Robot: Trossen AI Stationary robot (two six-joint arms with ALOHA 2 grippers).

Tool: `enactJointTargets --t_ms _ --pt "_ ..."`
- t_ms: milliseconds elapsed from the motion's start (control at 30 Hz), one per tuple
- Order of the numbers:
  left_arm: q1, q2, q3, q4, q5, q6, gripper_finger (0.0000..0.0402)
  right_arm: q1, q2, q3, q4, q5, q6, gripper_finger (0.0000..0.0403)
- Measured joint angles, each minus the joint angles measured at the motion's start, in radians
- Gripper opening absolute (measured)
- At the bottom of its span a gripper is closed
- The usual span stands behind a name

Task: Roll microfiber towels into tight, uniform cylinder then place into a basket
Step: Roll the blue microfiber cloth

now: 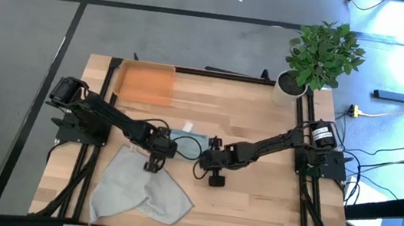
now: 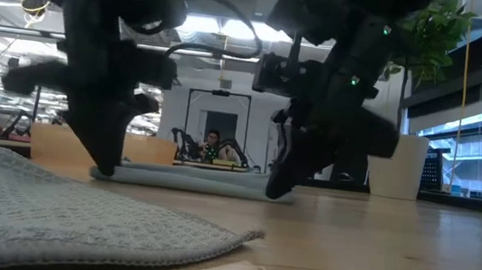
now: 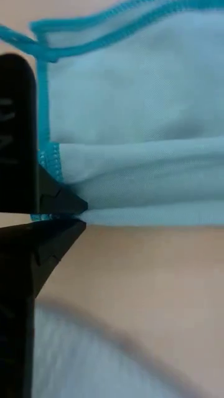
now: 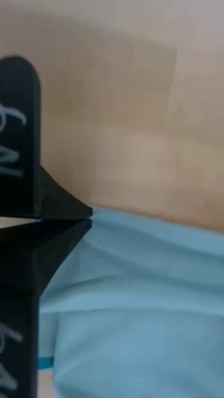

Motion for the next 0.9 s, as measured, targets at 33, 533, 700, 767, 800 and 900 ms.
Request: enactJointTargets --t_ms 33,533,700,767,800,900 --pt "0.000 0.000 0.013 -0.013 0.038 0.000 0.0000 0.000 0.001 0.007 -0.009 -0.024 -0.001 0.0002" --pt "-0.003 -0.003 0.040 -0.037 0.353 -0.078 0.0000 -0.001 0.003 0.102 -0.078 -0.191 -0.059 0.0000" --pt "-0.003 -0.004 0.041 -0.035 0.418 -0.090 0.0000 -0.003 0.001 0.138 -0.127 -0.224 -0.078 0.0000" --pt "-0.003 -0.004 0.042 -0.032 0.446 -0.098 0.0000 -0.003 0.000 0.153 -0.143 -0.272 -0.083 0.0000" --pt "-0.003 -0.005 0.042 -0.031 0.457 -0.097 0.0000 -0.005 -0.001 0.157 -0.145 -0.295 -0.086 0.0000" --pt "-0.004 -0.005 0.042 -0.023 0.418 -0.100 0.0000 -0.012 -0.001 0.162 -0.157 -0.326 -0.061 0.0000"
